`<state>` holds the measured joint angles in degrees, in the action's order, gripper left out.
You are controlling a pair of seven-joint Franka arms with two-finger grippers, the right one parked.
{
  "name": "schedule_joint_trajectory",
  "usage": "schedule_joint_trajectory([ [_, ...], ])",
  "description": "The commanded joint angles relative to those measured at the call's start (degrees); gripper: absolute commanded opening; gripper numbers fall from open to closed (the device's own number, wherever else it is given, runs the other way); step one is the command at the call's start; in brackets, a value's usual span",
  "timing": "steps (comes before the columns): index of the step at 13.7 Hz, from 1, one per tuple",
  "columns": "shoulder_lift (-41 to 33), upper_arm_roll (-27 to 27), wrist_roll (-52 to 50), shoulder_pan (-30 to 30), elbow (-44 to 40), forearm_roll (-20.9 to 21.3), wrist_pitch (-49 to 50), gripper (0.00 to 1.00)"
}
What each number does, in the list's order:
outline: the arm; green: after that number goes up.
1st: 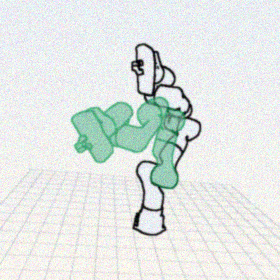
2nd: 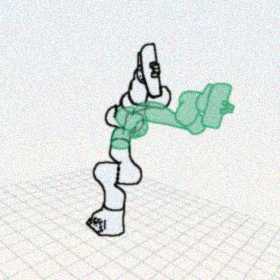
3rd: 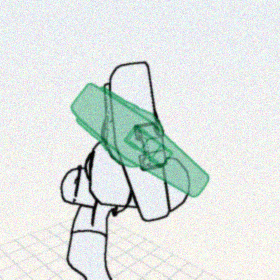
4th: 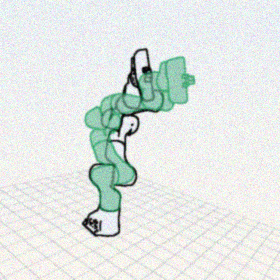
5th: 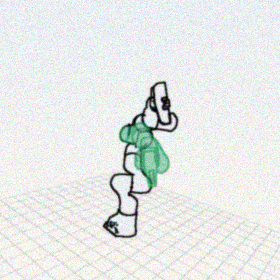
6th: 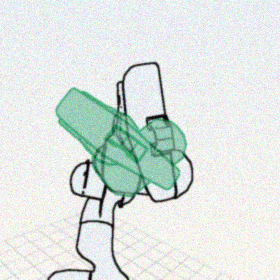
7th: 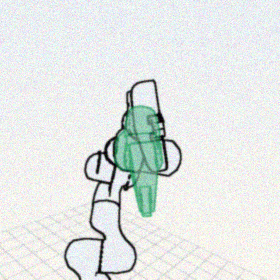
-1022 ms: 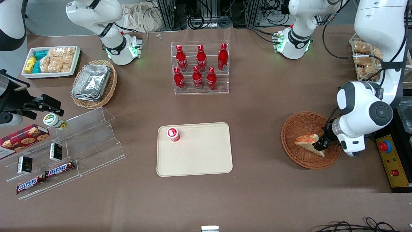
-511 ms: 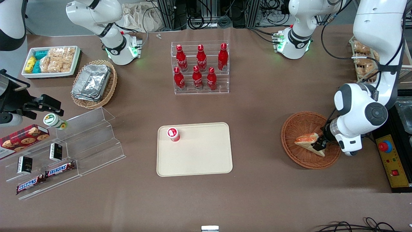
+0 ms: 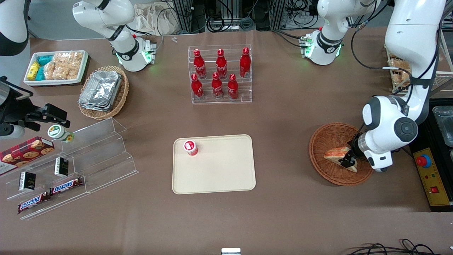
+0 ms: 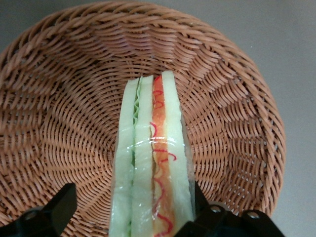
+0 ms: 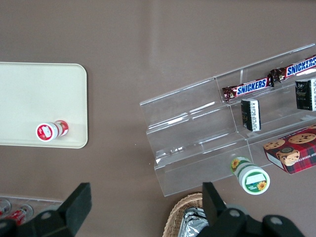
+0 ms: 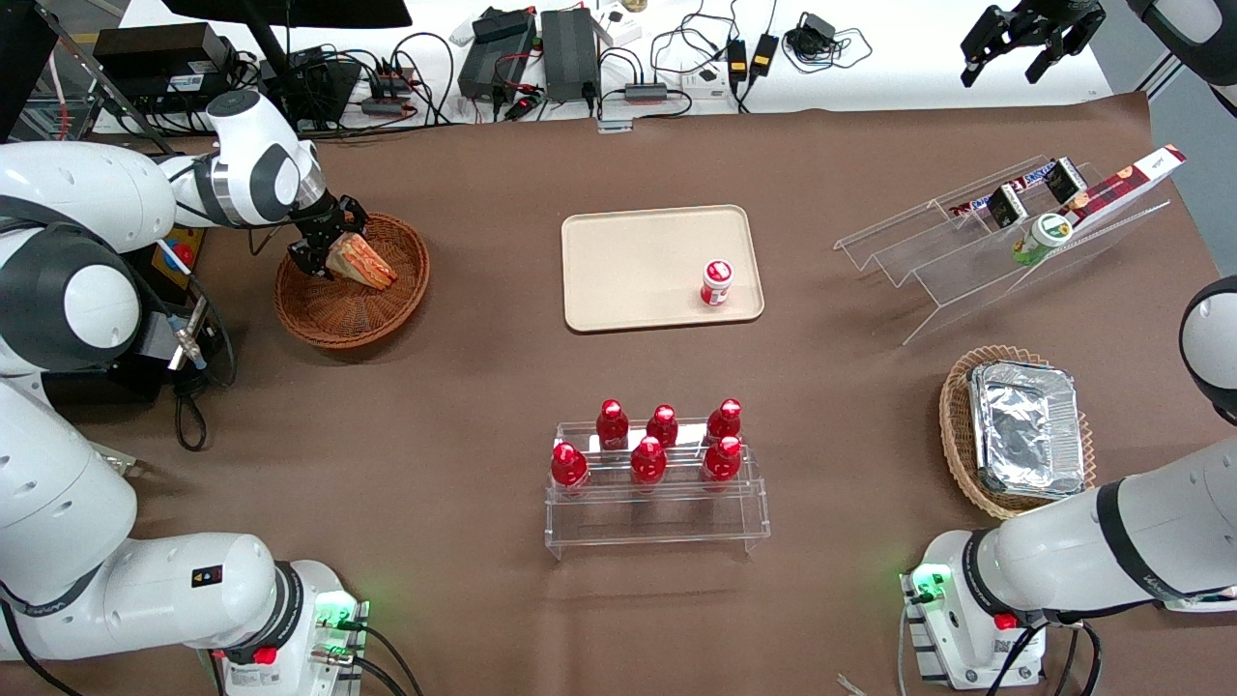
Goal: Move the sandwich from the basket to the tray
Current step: 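Lift the sandwich and carry it with the left gripper to the tray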
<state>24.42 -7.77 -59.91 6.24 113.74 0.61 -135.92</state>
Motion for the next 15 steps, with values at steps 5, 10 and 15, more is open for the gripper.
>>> schedule_joint_trajectory([
  [5, 1.06, -0.32, -6.70, -0.35, 0.78, 4.22, -2.86, 0.01],
  [10, 0.37, -0.32, -8.82, -1.32, -1.32, 6.34, 0.73, 0.00],
  [15, -0.60, -0.85, -4.79, -1.32, -14.05, 5.38, 20.84, 0.00],
])
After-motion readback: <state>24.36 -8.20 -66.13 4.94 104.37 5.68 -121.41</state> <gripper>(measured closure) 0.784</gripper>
